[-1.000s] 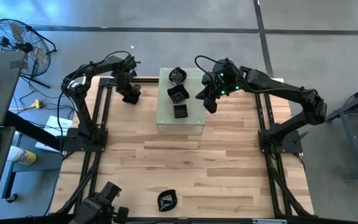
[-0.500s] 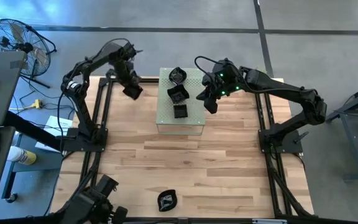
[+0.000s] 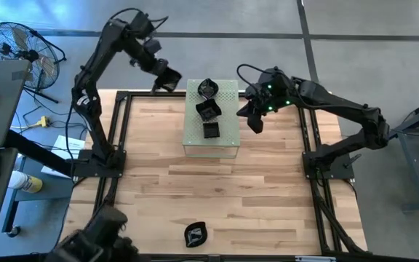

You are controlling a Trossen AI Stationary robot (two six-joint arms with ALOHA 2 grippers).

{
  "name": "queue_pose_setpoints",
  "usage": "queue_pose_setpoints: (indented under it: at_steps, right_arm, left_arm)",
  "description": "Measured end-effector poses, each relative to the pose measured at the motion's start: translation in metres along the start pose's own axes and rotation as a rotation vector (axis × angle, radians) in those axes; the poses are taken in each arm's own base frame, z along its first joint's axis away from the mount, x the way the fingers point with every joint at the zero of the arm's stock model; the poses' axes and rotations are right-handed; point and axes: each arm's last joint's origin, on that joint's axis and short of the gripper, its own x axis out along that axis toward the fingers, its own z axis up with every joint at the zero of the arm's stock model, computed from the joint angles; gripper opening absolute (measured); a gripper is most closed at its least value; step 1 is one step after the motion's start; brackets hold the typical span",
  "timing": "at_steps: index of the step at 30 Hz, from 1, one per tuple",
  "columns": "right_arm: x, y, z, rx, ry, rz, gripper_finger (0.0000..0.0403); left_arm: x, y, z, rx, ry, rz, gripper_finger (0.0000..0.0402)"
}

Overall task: Pick & Place Mini shaped plates
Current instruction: Stack the black distorted square plate on top of the black distorted square plate on the shelf

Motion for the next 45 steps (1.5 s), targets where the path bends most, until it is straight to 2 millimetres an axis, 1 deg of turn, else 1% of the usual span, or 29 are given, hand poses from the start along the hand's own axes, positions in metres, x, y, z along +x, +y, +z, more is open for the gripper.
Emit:
queue_pose_setpoints:
  at_steps: [3, 7, 12, 15, 18, 24, 32, 40, 43, 45]
  right_arm:
    - [-0.005, -0.003, 0.001, -0.003, -0.020, -0.009, 0.0002]
    - [-0.007, -0.010, 0.002, 0.006, -0.026, -0.029, 0.0003]
    - [-0.008, -0.014, 0.002, -0.003, -0.029, -0.025, 0.0002]
    - [-0.009, -0.015, 0.002, 0.000, -0.030, -0.009, 0.0003]
    - [-0.009, -0.015, 0.002, -0.007, -0.030, -0.001, 0.0002]
    - [-0.009, -0.015, 0.002, -0.018, -0.030, 0.000, 0.0003]
    - [-0.009, -0.015, 0.002, -0.018, -0.030, 0.000, 0.0003]
    - [-0.009, -0.015, 0.002, -0.018, -0.031, 0.000, 0.0004]
    - [-0.009, -0.015, 0.002, -0.018, -0.031, -0.001, 0.0002]
    - [-0.009, -0.015, 0.002, -0.018, -0.031, -0.001, 0.0002]
  left_arm:
    - [-0.013, -0.033, -0.001, 0.097, -0.058, -0.090, 0.0002]
    - [-0.015, -0.071, -0.008, 0.204, -0.063, -0.144, 0.0002]
    - [0.000, -0.108, -0.018, 0.289, -0.001, -0.185, 0.0002]
    - [0.015, -0.121, -0.018, 0.308, 0.024, -0.151, 0.0002]
    - [0.035, -0.132, -0.014, 0.311, 0.058, -0.132, 0.0002]
    - [0.066, -0.145, -0.002, 0.311, 0.059, -0.147, 0.0002]
    - [0.094, -0.143, 0.011, 0.299, 0.074, -0.093, 0.0002]
    - [0.105, -0.142, 0.014, 0.295, 0.084, -0.086, 0.0002]
    - [0.104, -0.142, 0.014, 0.294, 0.082, -0.087, 0.0005]
    - [0.104, -0.142, 0.014, 0.296, 0.083, -0.086, 0.0013]
